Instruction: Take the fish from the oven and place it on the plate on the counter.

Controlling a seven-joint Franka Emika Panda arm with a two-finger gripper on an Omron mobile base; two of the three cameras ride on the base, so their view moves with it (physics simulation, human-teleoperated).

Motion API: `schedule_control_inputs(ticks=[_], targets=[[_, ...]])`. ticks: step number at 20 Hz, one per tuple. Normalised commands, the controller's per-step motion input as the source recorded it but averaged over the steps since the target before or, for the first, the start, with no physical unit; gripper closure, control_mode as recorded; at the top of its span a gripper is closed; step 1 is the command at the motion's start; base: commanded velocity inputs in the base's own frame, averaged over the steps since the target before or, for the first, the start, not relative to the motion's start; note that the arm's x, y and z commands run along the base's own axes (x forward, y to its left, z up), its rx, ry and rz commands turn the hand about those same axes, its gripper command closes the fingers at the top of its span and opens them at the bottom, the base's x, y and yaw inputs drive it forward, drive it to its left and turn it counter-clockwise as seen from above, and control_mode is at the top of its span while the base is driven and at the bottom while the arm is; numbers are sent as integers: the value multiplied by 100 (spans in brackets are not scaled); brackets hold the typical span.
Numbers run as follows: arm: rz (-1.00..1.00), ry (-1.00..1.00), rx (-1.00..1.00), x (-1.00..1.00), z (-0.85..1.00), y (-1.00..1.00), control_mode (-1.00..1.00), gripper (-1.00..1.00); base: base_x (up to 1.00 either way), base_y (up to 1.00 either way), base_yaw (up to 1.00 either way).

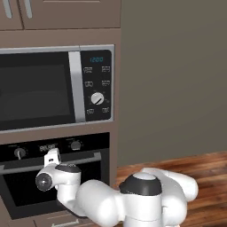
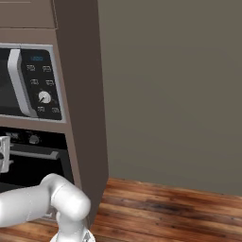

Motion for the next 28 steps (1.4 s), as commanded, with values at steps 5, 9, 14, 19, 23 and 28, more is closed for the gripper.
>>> schedule_control_inputs(ticks=[5, 9, 14, 19, 23, 28], targets=[[-4, 0, 0, 18, -28, 6, -100, -100, 0, 0, 0], [-2, 0, 0, 21, -11, 10, -100, -100, 0, 0, 0], [-2, 0, 0, 20, -17, 10, -100, -100, 0, 0, 0], [-1, 0, 0, 11, -27, 11, -100, -100, 0, 0, 0], [0, 0, -1, 16, -11, 7, -100, -100, 0, 0, 0], [0, 0, -2, 8, -5, 4, -100, -100, 0, 0, 0]])
